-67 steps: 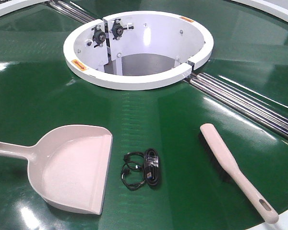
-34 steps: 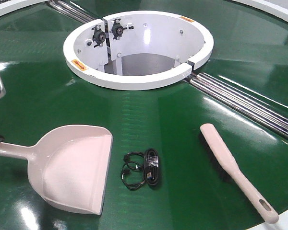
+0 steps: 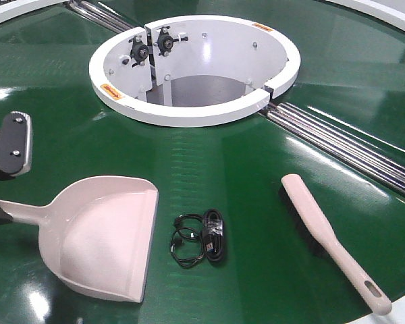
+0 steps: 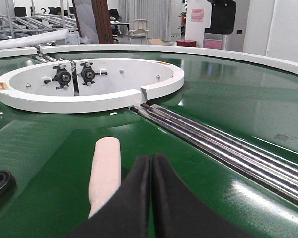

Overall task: Clean and inspect green conveyor with broom and dustpan
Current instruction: 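Lower the left gripper onto the pink dustpan handle and grasp it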

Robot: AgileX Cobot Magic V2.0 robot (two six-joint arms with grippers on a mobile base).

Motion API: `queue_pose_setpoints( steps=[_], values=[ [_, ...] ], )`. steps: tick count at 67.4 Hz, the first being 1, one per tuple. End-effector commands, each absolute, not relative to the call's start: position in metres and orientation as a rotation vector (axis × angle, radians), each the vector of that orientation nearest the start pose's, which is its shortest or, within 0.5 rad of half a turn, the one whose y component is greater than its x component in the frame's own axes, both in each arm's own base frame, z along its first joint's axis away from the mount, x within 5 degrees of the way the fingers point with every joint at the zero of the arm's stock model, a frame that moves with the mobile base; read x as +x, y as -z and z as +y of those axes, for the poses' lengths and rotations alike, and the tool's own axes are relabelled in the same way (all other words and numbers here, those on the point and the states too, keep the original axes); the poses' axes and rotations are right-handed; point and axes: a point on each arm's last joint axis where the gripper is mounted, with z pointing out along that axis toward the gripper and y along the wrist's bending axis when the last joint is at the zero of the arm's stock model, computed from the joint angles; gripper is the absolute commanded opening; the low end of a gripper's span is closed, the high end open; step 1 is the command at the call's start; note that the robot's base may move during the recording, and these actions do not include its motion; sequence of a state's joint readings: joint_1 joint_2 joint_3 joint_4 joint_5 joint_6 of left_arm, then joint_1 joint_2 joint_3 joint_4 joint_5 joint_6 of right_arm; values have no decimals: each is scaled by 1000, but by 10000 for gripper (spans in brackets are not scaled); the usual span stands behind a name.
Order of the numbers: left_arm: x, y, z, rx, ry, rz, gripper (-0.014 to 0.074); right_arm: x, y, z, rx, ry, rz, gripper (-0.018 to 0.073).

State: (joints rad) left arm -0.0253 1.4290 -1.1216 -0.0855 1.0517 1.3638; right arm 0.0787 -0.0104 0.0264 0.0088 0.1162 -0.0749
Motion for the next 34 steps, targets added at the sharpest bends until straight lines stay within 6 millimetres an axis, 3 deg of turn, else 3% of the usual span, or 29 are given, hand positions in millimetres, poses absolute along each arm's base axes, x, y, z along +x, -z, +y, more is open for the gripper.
queue_pose_setpoints(
  steps=[1,15,34],
  values=[
    [284,-297,-15,1770,-208,2173,491,56,-198,4,-112,3,1531,-10],
    [308,-297,-15,1783,-228,2173,528,56,-198,4,-112,3,1531,-10],
    [317,-270,-15,1966,-127,2182,547,56,-198,4,-112,3,1531,-10]
  ],
)
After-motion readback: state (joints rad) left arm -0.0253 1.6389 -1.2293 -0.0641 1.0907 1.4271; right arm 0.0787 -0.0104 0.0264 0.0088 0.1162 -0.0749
